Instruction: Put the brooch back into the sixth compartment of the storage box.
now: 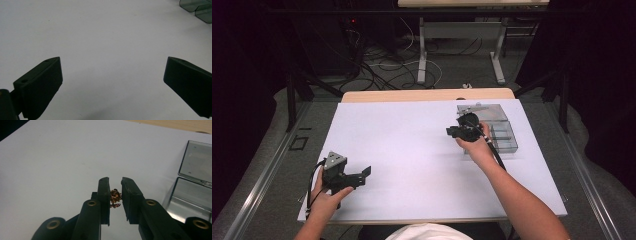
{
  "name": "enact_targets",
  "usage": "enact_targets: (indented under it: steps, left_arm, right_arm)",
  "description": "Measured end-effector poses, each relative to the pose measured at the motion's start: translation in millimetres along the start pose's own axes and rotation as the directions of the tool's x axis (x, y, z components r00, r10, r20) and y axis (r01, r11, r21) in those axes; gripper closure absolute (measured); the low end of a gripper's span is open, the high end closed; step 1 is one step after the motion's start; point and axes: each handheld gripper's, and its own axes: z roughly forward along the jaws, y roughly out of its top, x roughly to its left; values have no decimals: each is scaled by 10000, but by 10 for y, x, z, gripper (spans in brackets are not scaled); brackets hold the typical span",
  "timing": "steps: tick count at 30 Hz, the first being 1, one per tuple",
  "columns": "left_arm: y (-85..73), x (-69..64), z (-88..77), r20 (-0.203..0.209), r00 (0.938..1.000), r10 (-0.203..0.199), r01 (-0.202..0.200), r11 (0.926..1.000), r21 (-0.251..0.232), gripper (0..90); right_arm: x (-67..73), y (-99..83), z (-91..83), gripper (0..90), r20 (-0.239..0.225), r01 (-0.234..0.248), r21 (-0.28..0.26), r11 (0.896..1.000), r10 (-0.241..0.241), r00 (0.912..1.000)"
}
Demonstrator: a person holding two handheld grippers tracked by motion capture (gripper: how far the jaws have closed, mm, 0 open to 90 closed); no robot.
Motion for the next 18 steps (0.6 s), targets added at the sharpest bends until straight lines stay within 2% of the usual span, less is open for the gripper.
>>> enact_targets:
  steps: [6, 10, 18]
  left_arm:
    - [0, -3, -3, -7, 10000, 9, -9, 10000, 6, 23]
    - [-3, -3, -6, -12, 10000, 0, 0, 10000, -32, 23]
    - [-6, -10, -7, -19, 10000, 2, -2, 10000, -47, 23]
  right_arm:
    - [-92, -18, -95, 774, 106, -177, 3, 9998, 177, 9998]
    - [-175, -38, -154, 774, 335, -125, -10, 9999, 125, 9994]
    - [-354, -83, -270, 774, 715, -358, -35, 9994, 360, 9968]
